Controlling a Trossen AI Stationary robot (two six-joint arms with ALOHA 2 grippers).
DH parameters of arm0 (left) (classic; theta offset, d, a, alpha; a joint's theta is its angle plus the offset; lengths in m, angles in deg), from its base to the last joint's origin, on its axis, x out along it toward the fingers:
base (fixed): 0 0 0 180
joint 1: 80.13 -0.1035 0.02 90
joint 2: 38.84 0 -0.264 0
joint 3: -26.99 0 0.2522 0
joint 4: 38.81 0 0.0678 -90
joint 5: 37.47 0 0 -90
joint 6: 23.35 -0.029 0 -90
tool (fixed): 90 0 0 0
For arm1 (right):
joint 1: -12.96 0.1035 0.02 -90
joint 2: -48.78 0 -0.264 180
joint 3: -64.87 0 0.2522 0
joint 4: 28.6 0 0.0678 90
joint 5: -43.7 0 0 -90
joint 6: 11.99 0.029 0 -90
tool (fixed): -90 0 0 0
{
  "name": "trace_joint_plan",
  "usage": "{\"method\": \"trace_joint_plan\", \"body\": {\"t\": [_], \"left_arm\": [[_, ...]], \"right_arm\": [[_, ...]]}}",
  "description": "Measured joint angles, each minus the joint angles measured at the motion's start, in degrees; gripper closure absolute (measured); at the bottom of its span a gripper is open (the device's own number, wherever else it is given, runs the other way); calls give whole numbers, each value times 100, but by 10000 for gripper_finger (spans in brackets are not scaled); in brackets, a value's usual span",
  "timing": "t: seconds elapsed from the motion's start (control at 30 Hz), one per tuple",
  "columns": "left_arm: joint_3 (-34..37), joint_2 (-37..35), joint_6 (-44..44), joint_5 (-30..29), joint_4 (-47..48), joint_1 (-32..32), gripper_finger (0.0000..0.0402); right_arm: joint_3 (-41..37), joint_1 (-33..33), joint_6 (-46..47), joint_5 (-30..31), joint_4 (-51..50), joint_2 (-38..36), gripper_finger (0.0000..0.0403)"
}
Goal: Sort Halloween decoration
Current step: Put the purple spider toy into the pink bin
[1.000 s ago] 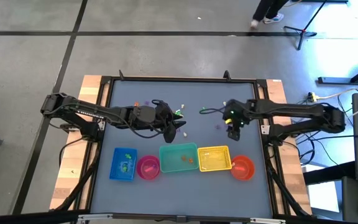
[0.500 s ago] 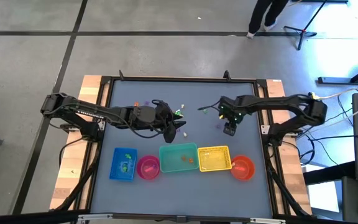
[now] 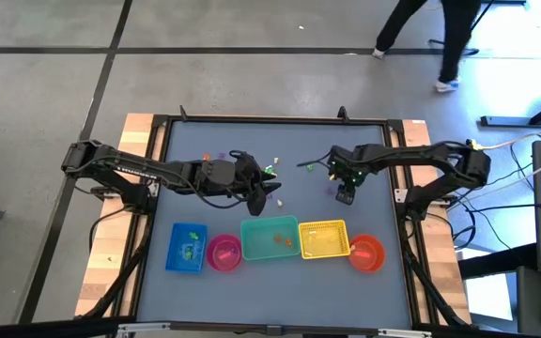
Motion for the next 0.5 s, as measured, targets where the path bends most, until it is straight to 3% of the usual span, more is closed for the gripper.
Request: {"method": "trace_joint_plan", "body": {"t": [0.37,0.5], "left_arm": [[0,0,0,1,9,-1,249],[0,0,0,2,11,-1,249]], "right_arm": [[19,2,-108,-22,-15,340,195],[15,2,-109,-35,-10,340,219]]}}
